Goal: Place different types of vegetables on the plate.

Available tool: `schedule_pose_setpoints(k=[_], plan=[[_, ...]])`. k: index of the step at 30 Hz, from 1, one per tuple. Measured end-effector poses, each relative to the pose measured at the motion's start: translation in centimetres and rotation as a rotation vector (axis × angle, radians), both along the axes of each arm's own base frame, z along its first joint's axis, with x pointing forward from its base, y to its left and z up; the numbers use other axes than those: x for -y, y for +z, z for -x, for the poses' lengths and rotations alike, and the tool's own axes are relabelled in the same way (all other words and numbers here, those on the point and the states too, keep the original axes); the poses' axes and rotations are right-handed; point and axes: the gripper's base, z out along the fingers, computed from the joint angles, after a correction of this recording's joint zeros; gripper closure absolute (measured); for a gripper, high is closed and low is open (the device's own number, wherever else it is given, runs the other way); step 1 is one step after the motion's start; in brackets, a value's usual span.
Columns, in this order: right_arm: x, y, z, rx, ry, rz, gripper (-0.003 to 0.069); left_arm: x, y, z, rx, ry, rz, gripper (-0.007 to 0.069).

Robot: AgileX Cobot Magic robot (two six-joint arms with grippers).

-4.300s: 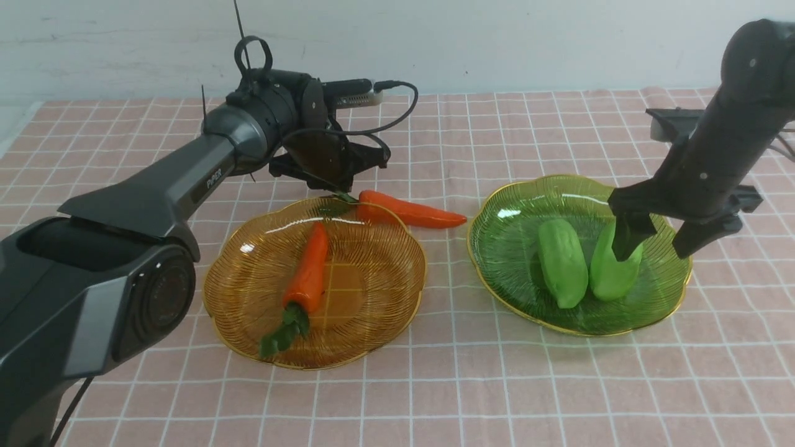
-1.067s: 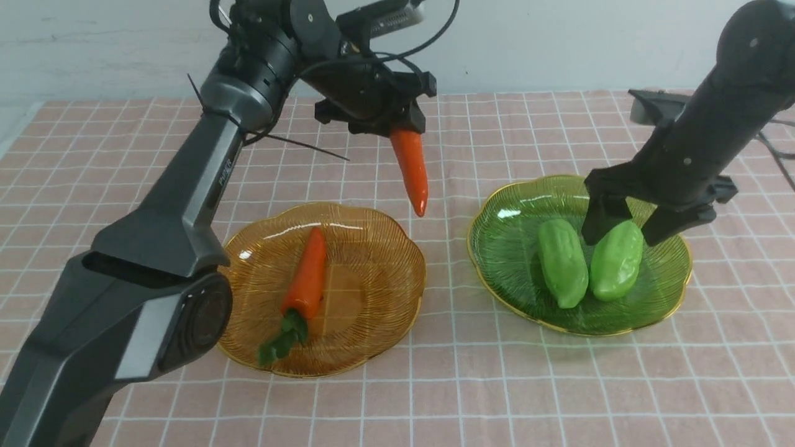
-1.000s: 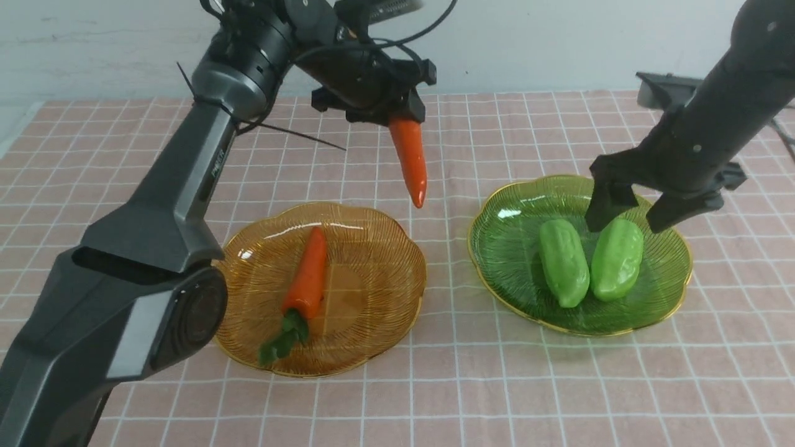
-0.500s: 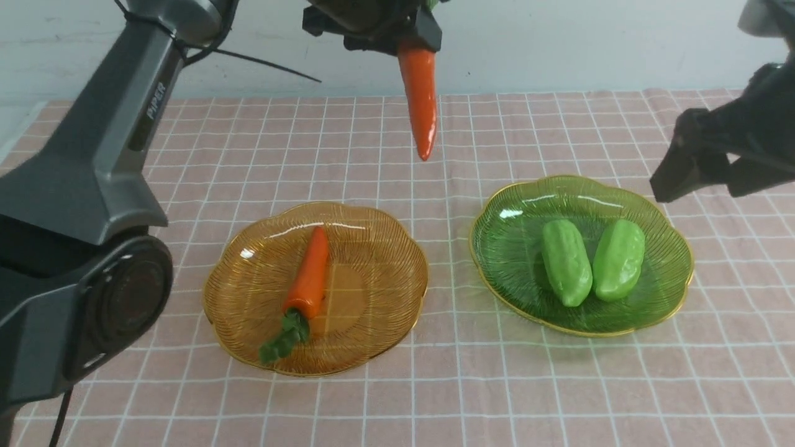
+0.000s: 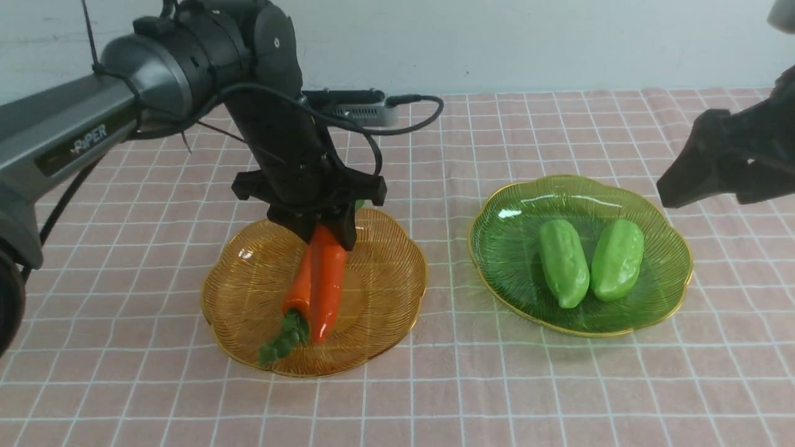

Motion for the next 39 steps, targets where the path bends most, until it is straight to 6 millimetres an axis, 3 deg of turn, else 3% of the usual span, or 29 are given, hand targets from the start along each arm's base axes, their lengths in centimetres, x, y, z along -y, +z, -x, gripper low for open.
schedule_pose_setpoints(k=[5, 8, 10, 13, 15, 16, 19, 21, 22, 23, 25, 27, 30, 33, 35, 39], plan=[[-0.2, 0.0, 0.0, -0.005, 0.001, -0.024, 0.0069, 0.3, -1.0, -0.7, 0.022, 0.012, 0.015, 0.0354], [-0.4, 0.1, 0.1, -0.004, 0.014, -0.049, 0.0069, 0.5, -1.6, -1.3, 0.056, 0.023, 0.029, 0.0276], [-0.7, 0.7, 0.6, 0.018, 0.043, -0.075, 0.0071, 0.5, -1.6, -1.3, 0.056, 0.013, 0.024, 0.0137], [-0.5, 3.0, 2.8, 0.106, 0.066, -0.103, 0.0106, 0.4, -1.6, -1.1, 0.034, 0.004, 0.011, 0.0057], [-0.2, 5.1, 5.3, 0.196, 0.073, -0.107, 0.0167, 0.3, -1.2, -0.9, 0.006, -0.005, 0.003, 0.0056], [0.0, 5.7, 6.2, 0.229, 0.075, -0.103, 0.0195, 0.3, -0.8, -0.8, -0.008, -0.011, -0.001, 0.0085], [1.0, 8.2, 10.5, 0.364, 0.077, -0.073, 0.0352, 0.4, 1.4, -0.8, 0.023, -0.026, 0.008, 0.0321], [2.0, 9.1, 14.6, 0.501, 0.056, -0.039, 0.051, 0.2, 3.5, -0.2, 0.068, -0.044, 0.016, 0.0512], [2.6, 9.3, 16.5, 0.584, 0.037, -0.025, 0.0578, 0.0, 4.7, 0.3, 0.095, -0.049, 0.023, 0.056], [3.0, 9.3, 17.6, 0.661, 0.013, -0.008, 0.061, -0.4, 7.4, 1.5, 0.156, -0.055, 0.045, 0.0603], [4.2, 8.6, 20.9, 0.859, -0.053, 0.018, 0.0658, -1.0, 10.3, 3.2, 0.217, -0.055, 0.069, 0.0621], [5.1, 5.9, 23.4, 1.029, -0.128, 0.018, 0.0671, -2.1, 13.2, 6.2, 0.275, -0.055, 0.09, 0.0628], [5.5, 1.8, 24.3, 1.152, -0.179, -0.016, 0.0674, -3.9, 15.4, 10.8, 0.318, -0.056, 0.093, 0.0628], [5.6, -1.3, 24.3, 1.255, -0.204, -0.04, 0.0675, -5.8, 15.8, 15.4, 0.348, -0.052, 0.08, 0.0628], [5.7, -2.2, 24.3, 1.31, -0.214, -0.052, 0.0675, -7.2, 15.5, 18.8, 0.399, -0.043, 0.082, 0.0628], [5.7, -3.2, 24.1, 1.348, -0.223, -0.059, 0.0675, -9.8, 13.0, 25.5, 0.546, -0.015, 0.13, 0.0628]])
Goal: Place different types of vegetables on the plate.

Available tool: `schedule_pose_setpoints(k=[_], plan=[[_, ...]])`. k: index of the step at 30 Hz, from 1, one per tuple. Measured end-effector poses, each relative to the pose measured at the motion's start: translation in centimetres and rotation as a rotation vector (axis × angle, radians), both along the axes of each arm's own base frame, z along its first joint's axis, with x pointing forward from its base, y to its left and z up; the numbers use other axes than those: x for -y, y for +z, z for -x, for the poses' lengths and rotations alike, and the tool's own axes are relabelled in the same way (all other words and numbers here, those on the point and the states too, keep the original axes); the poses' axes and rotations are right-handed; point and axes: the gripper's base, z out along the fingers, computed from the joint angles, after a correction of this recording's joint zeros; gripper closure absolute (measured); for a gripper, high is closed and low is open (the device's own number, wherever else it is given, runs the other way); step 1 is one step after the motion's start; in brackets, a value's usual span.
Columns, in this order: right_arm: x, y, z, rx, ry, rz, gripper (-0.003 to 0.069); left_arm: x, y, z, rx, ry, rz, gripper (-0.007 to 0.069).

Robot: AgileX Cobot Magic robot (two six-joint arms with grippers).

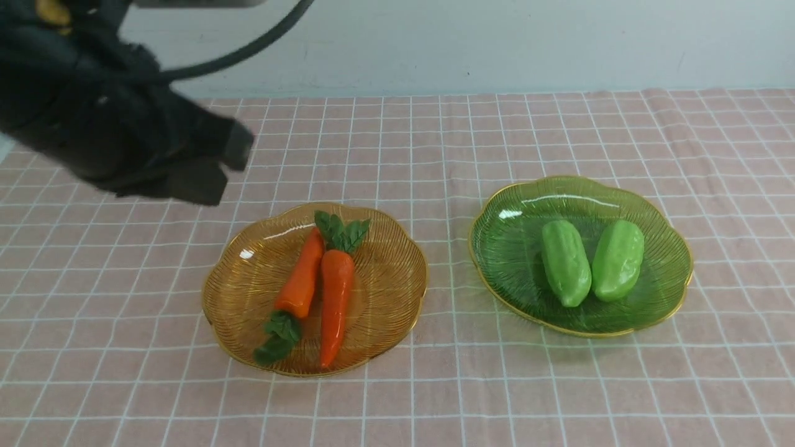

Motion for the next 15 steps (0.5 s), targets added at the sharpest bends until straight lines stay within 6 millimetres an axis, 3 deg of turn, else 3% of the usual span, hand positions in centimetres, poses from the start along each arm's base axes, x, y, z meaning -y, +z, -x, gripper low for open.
schedule_pose_setpoints(k=[5, 7, 15], plan=[[0.0, -0.1, 0.0, 0.005, 0.0, -0.001, 0.0675, -2.9, -4.0, 7.2, 0.284, 0.038, 0.124, 0.0628], [0.0, -0.1, 0.0, 0.004, 0.0, -0.001, 0.0675, -3.6, -5.7, 9.0, 0.35, 0.06, 0.175, 0.0628], [0.0, -0.2, 0.0, 0.0, 0.0, -0.001, 0.0675, -4.5, -7.5, 11.5, 0.456, 0.069, 0.237, 0.0628]])
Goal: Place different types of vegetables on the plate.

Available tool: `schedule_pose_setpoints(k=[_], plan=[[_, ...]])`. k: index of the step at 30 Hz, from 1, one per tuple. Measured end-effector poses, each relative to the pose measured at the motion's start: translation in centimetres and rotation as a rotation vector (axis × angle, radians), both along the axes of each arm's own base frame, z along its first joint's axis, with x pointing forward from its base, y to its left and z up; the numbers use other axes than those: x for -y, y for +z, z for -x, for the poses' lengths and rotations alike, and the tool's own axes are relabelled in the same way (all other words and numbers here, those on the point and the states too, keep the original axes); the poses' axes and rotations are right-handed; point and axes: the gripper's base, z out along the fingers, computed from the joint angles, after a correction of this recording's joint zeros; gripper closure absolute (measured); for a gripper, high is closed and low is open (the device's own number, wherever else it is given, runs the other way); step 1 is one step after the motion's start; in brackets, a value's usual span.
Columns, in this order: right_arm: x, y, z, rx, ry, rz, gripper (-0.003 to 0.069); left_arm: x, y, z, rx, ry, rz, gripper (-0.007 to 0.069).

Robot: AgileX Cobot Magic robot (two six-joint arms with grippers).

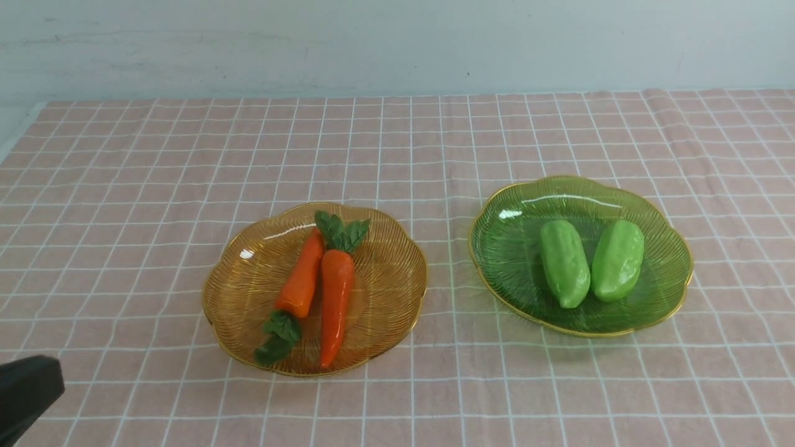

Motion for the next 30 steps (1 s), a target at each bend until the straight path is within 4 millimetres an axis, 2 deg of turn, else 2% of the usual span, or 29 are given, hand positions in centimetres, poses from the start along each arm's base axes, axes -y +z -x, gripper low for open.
schedule_pose_setpoints(k=[5, 22, 26, 30], plan=[[0.0, 0.0, 0.0, -0.002, 0.0, 0.0, 0.0675, -0.3, 0.1, 0.8, 0.046, 0.0, 0.018, 0.0628], [0.0, 0.0, 0.0, -0.004, 0.0, 0.0, 0.0675, -0.4, 0.1, 0.9, 0.066, 0.002, -0.006, 0.0628], [0.0, 0.0, 0.0, -0.004, 0.0, 0.0, 0.0675, -0.5, -1.7, 0.2, 0.127, 0.009, -0.161, 0.0628], [0.0, 0.0, 0.0, -0.004, 0.0, 0.0, 0.0675, -0.7, -4.7, -0.7, 0.173, 0.098, -0.218, 0.0628]])
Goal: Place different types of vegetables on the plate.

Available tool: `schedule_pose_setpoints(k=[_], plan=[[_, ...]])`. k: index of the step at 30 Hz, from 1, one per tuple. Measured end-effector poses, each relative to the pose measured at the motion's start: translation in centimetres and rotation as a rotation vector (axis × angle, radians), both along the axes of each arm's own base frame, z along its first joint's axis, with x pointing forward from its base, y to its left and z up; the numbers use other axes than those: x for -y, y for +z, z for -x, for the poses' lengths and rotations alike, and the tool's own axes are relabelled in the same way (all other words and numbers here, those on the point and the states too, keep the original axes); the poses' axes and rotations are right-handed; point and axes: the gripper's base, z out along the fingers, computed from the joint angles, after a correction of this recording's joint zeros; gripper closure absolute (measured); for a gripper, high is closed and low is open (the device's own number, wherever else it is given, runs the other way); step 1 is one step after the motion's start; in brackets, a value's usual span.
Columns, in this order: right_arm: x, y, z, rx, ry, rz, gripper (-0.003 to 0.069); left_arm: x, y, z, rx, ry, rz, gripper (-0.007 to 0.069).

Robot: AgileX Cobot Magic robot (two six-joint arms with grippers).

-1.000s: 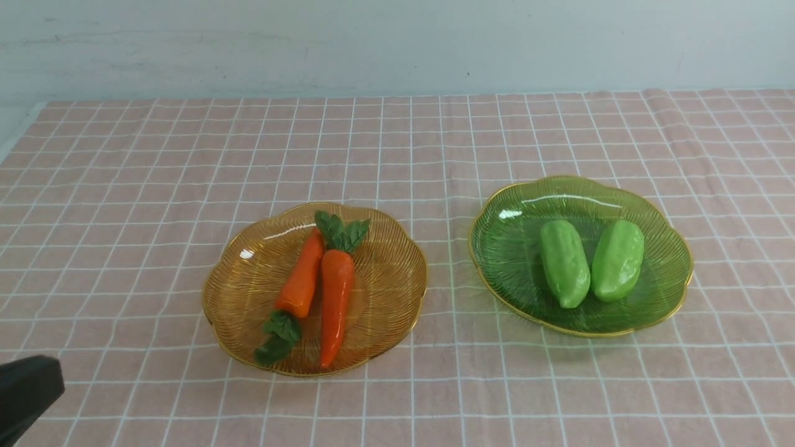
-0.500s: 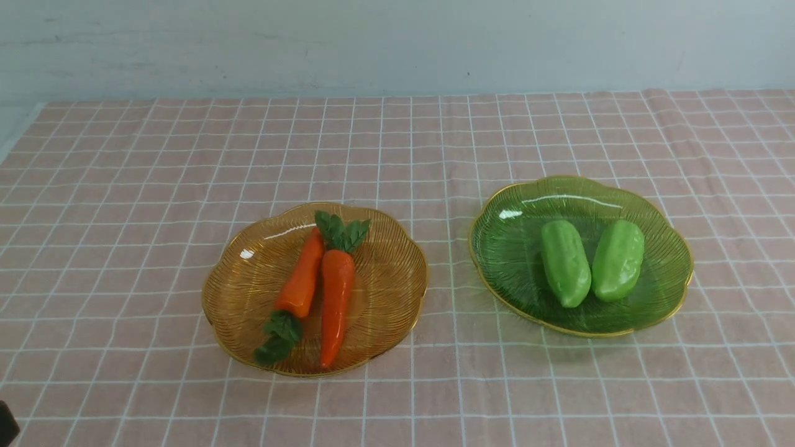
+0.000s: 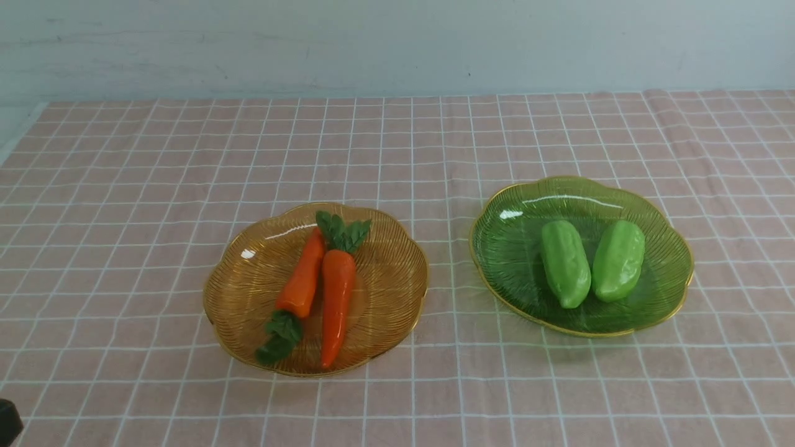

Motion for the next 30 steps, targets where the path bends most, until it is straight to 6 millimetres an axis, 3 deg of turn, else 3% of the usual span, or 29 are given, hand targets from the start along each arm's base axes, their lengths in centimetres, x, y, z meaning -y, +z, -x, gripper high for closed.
schedule_pose_setpoints(k=[5, 11, 30], plan=[[0.0, 0.0, 0.0, 0.0, 0.0, 0.0, 0.0675, -0.5, -5.2, -1.4, -0.033, 0.153, -0.037, 0.0628], [0.0, 0.0, 0.0, 0.0, 0.0, 0.0, 0.0675, -0.7, -8.5, -1.8, -0.117, 0.179, -0.073, 0.0628], [0.0, 0.0, 0.0, 0.0, 0.0, 0.0, 0.0676, -0.7, -8.9, -1.8, -0.126, 0.183, -0.082, 0.0628]])
